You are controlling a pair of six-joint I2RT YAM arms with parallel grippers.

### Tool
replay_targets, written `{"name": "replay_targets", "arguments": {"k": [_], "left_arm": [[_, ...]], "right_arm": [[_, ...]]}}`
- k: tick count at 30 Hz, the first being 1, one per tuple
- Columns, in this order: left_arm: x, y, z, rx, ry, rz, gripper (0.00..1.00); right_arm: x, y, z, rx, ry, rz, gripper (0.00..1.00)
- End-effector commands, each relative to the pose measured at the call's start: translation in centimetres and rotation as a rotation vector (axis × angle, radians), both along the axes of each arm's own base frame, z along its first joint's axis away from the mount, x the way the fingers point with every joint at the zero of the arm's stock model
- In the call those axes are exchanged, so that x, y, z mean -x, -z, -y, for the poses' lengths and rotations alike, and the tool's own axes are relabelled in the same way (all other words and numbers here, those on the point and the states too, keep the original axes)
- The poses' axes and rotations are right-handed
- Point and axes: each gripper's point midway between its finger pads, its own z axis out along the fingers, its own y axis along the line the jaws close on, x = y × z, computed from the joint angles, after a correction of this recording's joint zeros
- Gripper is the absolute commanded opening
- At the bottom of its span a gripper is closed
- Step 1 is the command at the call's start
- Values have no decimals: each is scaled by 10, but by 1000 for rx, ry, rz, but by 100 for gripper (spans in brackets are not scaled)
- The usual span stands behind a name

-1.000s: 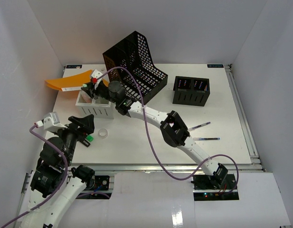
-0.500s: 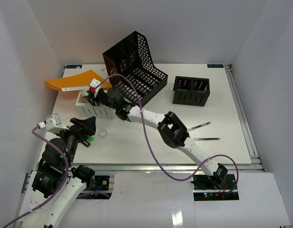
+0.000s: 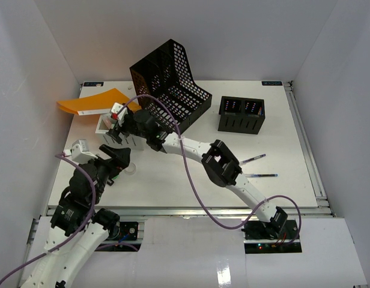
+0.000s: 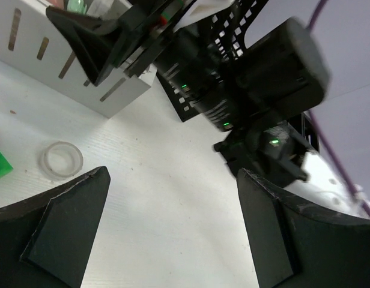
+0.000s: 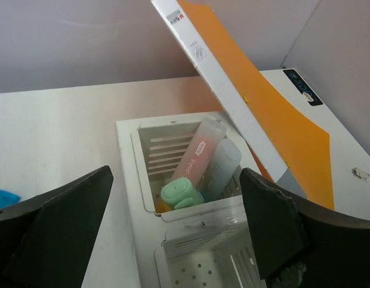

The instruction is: Organize the desk

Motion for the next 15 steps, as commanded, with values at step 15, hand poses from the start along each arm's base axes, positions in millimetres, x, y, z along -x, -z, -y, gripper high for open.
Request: {"name": "replay_targets", "arguments": {"k": [15], "left_arm": [[-9,33,13,10,5,-159,98]], "right_arm": [[67,-105,184,148,-589,-131,90]]}}
